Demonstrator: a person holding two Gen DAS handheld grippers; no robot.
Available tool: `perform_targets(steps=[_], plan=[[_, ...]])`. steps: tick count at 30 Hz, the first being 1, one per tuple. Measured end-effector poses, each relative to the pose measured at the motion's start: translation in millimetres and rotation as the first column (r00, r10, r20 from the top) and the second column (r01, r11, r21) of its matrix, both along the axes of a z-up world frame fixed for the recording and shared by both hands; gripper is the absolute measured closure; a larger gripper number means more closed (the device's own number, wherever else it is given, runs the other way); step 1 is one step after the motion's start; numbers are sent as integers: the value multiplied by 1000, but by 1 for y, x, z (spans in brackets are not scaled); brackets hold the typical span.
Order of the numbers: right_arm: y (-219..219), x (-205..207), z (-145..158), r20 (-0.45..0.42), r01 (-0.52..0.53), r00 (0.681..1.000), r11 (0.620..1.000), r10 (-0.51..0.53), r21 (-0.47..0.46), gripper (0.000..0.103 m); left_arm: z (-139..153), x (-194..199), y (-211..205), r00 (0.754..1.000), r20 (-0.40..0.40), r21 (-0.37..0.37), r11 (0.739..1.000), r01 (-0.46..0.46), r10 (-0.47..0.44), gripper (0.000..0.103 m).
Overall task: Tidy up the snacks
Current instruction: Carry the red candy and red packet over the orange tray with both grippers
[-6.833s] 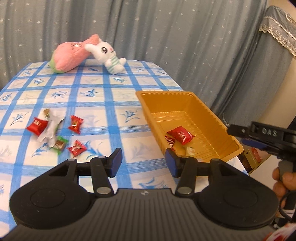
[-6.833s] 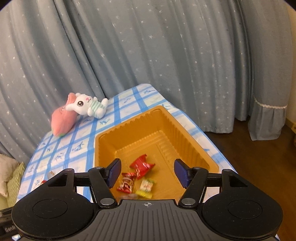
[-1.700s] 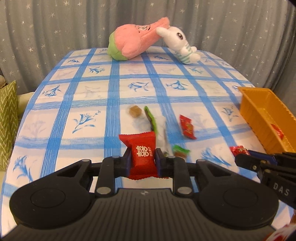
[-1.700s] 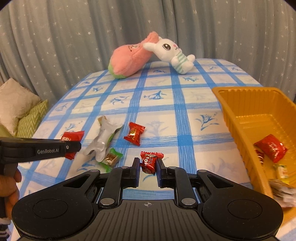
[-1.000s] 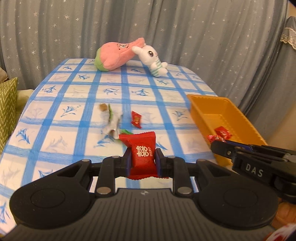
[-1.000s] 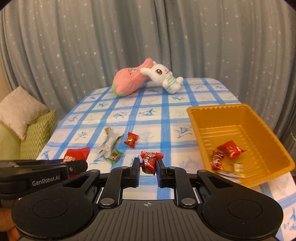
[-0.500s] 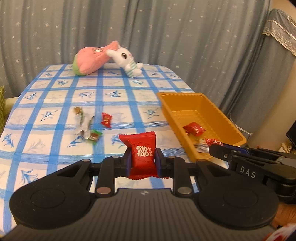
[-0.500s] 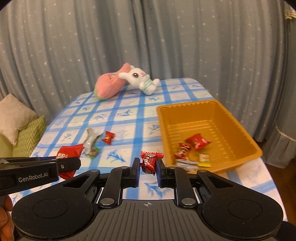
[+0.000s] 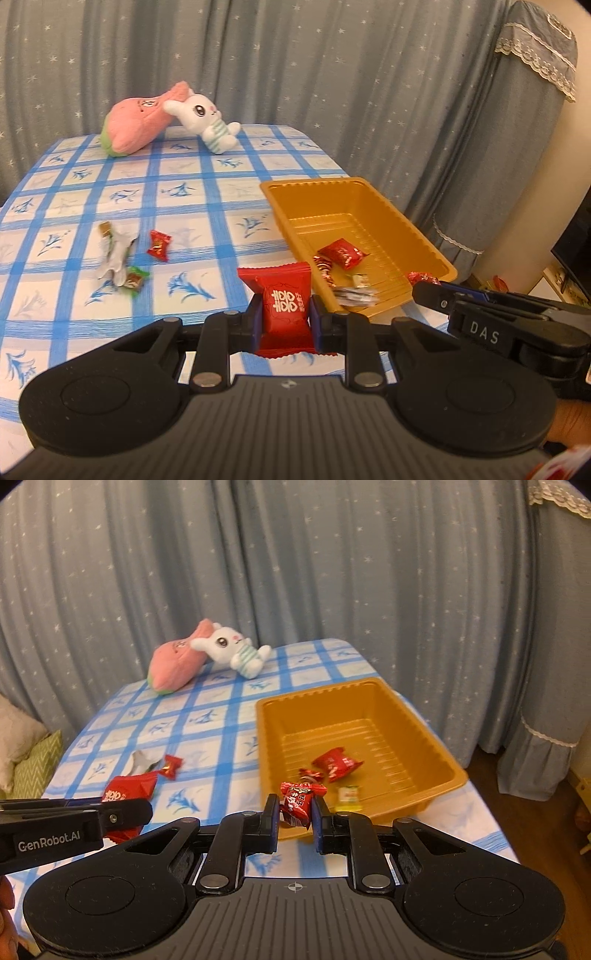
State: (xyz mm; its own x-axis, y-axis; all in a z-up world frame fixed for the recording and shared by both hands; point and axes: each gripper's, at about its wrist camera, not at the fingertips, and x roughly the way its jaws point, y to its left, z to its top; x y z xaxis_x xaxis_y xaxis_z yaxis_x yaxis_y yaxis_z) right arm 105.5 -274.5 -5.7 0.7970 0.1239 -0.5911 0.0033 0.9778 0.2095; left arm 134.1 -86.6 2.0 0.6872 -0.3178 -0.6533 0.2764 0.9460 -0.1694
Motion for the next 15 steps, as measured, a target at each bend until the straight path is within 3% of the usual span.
perform_targets(steps=[15], plan=[[-51,9,-1,6,101,995,995,-101,17,85,-7,24,-49,997,-14,1,997,77,-77,80]])
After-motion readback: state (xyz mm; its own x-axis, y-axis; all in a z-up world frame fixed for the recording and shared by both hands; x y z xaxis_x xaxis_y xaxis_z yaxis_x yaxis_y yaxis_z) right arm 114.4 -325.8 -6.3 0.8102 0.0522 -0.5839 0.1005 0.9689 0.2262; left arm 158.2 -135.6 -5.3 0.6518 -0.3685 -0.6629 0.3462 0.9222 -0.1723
